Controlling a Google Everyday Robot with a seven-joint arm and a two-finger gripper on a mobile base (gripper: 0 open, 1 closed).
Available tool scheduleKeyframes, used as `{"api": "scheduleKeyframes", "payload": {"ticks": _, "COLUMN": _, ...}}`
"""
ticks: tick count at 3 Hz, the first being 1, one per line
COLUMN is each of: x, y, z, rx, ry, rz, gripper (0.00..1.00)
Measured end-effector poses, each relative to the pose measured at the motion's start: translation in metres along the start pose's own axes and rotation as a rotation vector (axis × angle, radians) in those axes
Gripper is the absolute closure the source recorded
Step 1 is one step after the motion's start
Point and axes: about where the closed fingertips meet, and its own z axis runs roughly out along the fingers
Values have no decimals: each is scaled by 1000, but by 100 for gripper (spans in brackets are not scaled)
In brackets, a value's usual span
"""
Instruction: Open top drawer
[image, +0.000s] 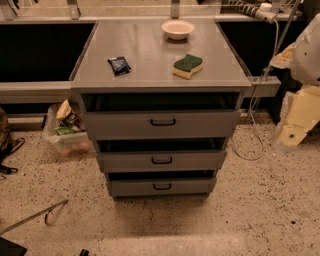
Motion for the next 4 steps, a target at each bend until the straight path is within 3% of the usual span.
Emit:
{"api": "scheduleKeyframes", "payload": {"ticks": 2, "x": -1, "y": -5, "z": 12, "rx": 10, "ry": -37, "rz": -7, "gripper": 0}}
{"api": "scheduleKeyframes", "payload": {"ticks": 3, "x": 3, "y": -15, "z": 52, "rx": 21, "ry": -106, "rz": -25, "gripper": 0}}
{"api": "scheduleKeyframes", "payload": {"ticks": 4, "x": -10, "y": -38, "z": 108, "rx": 47, "ry": -200, "rz": -65, "gripper": 0}}
